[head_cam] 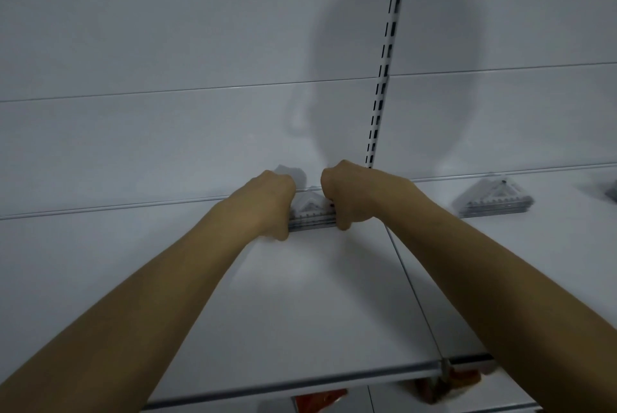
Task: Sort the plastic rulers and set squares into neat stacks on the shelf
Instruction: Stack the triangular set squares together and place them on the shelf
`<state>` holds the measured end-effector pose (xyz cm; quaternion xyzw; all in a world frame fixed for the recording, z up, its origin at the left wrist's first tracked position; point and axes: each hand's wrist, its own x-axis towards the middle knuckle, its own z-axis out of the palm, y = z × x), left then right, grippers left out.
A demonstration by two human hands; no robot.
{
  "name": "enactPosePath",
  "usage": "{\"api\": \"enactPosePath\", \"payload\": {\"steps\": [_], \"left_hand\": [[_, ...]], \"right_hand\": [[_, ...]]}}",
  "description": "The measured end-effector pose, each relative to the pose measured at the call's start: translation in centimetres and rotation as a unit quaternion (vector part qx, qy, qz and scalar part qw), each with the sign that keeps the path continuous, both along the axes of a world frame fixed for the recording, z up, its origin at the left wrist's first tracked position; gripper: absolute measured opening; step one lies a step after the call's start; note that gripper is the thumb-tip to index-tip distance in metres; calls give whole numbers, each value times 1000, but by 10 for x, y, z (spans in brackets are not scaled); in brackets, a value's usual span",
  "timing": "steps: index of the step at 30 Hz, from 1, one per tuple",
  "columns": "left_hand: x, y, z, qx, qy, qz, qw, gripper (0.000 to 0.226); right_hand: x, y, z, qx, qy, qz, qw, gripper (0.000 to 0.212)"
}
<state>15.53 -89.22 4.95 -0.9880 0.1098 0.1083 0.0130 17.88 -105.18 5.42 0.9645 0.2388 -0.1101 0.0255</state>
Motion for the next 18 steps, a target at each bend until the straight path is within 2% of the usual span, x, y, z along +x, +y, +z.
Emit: {"api": "enactPosePath", "payload": {"steps": [3,6,11,14,18], "left_hand": [[-1,3,-2,-17,0,-3,1000,41],[1,5,-4,-23,3,10,1000,40],[5,4,-1,-38,19,16,999,34],[5,4,2,-48,21,18,998,19],[5,5,1,-63,17,22,998,25]], "right_hand": [[4,-13,0,29,21,-17,999,31],[6,-30,-2,74,45,-38,996,38],[-1,-41,-8,144,33,-53,988,21],[-5,-46,-13,177,36,-68,981,21],[-5,-49,-16,215,42,-79,973,20]]}}
